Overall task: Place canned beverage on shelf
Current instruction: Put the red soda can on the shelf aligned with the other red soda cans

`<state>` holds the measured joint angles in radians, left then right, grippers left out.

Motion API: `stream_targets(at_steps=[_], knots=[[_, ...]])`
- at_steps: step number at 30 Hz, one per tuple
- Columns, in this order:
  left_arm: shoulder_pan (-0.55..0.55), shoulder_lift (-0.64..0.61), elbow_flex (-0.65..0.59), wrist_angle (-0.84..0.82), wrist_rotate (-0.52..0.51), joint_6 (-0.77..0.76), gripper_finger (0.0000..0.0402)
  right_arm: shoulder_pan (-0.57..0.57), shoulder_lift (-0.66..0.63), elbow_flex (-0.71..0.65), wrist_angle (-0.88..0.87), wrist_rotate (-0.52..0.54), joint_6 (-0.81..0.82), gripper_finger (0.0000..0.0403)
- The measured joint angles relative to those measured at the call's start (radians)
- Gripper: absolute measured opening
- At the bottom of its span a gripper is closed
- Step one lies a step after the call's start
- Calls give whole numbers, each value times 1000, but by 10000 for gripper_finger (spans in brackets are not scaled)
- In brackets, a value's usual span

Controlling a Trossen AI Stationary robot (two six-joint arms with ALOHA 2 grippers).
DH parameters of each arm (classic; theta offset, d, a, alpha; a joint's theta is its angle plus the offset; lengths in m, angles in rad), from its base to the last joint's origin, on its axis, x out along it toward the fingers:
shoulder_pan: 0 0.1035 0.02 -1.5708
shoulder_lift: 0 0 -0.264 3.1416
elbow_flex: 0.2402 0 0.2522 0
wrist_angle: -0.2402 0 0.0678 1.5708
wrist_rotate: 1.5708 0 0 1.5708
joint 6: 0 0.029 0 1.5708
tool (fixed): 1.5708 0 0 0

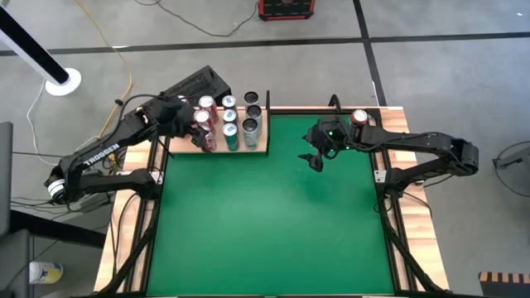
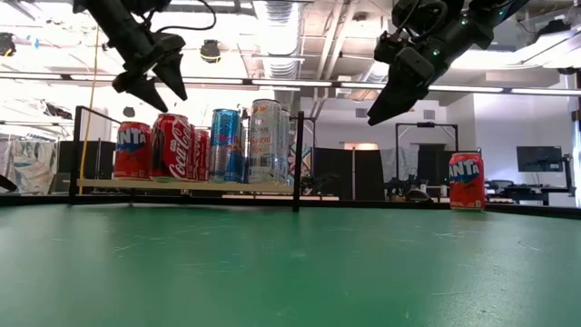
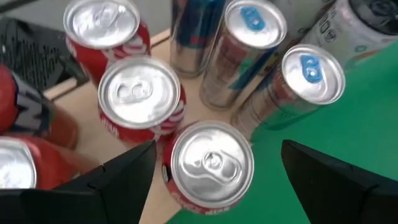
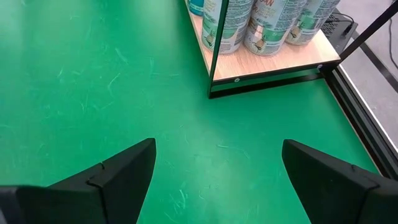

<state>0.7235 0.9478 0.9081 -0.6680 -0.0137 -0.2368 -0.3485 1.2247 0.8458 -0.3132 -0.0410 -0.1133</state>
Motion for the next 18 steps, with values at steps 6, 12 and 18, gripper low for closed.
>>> stream_targets(at_steps=[6, 12, 18], knots=[[-11, 5, 1, -17, -27, -47, 330, -1, 0, 0, 0, 0, 0, 372], [-66, 27, 0, -22, -105, -72, 329, 0, 0, 0, -8, 0, 0, 372], [-132, 75, 0, -21, -191, -116, 329, 0, 0, 0, -22, 0, 0, 372]])
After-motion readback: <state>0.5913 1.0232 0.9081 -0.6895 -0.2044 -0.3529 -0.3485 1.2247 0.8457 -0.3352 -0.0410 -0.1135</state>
